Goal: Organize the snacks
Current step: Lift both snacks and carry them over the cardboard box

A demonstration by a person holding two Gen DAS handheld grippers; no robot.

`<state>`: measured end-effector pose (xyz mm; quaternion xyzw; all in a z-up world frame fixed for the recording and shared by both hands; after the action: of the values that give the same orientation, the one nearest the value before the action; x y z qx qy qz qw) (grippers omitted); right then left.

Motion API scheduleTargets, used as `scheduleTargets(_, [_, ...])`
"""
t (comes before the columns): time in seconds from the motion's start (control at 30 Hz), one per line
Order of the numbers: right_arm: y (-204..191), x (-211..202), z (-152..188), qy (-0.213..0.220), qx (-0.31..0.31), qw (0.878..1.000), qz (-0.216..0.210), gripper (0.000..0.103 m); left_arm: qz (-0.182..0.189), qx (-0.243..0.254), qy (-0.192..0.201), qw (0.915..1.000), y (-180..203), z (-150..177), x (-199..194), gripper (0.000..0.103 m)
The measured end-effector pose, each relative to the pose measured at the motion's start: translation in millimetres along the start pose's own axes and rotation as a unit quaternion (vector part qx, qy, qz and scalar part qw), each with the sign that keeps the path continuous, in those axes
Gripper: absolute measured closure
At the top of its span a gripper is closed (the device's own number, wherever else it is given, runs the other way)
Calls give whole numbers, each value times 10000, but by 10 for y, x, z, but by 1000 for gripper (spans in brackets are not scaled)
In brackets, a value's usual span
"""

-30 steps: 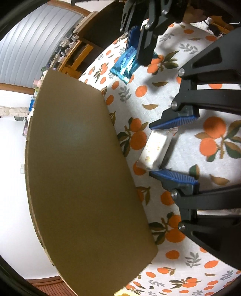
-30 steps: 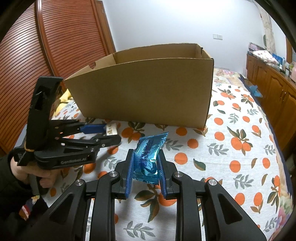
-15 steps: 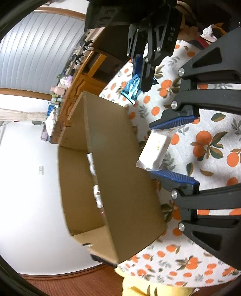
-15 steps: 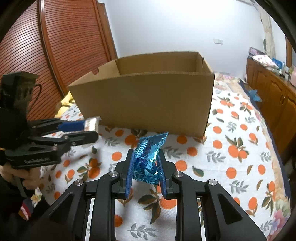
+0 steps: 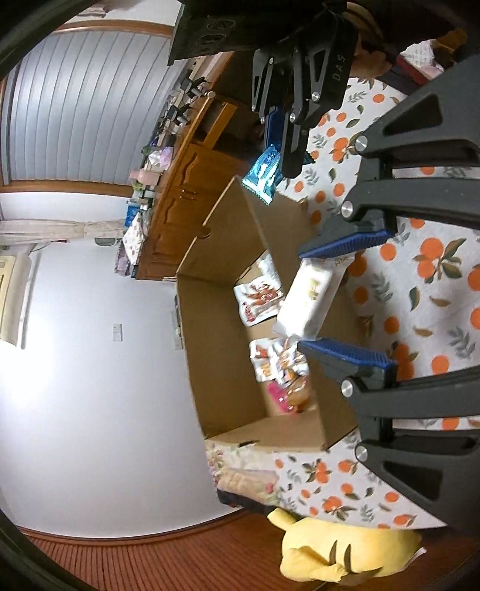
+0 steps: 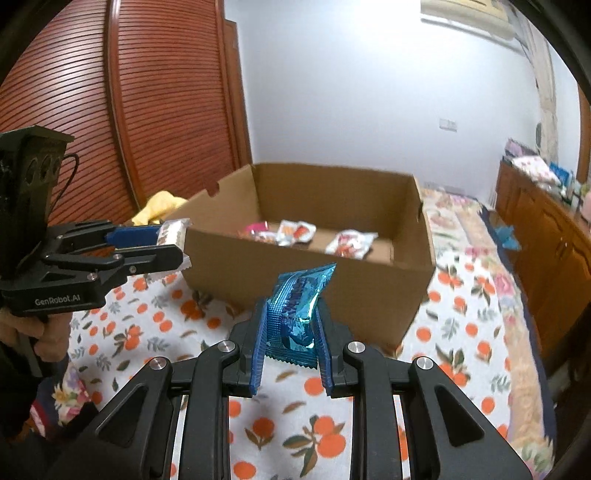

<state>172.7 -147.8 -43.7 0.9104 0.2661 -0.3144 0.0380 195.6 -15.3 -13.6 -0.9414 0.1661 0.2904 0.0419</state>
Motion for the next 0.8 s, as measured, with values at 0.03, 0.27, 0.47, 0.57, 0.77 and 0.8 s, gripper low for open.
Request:
scheduleTargets(0.03, [-2, 3, -32, 19, -23, 10000, -6, 81, 3, -9, 23, 10000, -29, -28, 7, 61])
scheduleTargets(0.27, [45, 63, -280, 136, -54, 9998, -155, 81, -54, -104, 51, 9999, -240, -188, 155, 61])
scheduleTargets(0.47, [141, 203, -457, 156, -127, 9997, -141, 81, -162, -191, -21, 9997, -436, -299, 391, 60])
scheduleTargets(0.57, [207, 322, -518, 115, -143, 9997, -157, 81, -177, -234, -83, 9995, -501, -331, 527, 60])
scheduleTargets(0.77, [297, 611, -619, -4, -171, 9996, -239, 81, -194, -228, -196, 9994, -551, -410, 757, 60])
scheduleTargets(0.8, [301, 673, -640, -25, -175, 9995, -269, 81, -196, -220, -211, 9993, -553, -416, 783, 60])
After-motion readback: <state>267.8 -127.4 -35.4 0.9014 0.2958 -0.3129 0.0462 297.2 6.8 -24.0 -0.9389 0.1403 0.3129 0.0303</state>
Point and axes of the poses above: each gripper's, at about its wrist camera, not at the fingertips, and x roughly the way its jaws point, y to its right, z to its underside, the point moved 5 cm from there along x, roughly the way its jaws point, and after that the axes turned 5 degrees about -z, right-handed, at the moved point
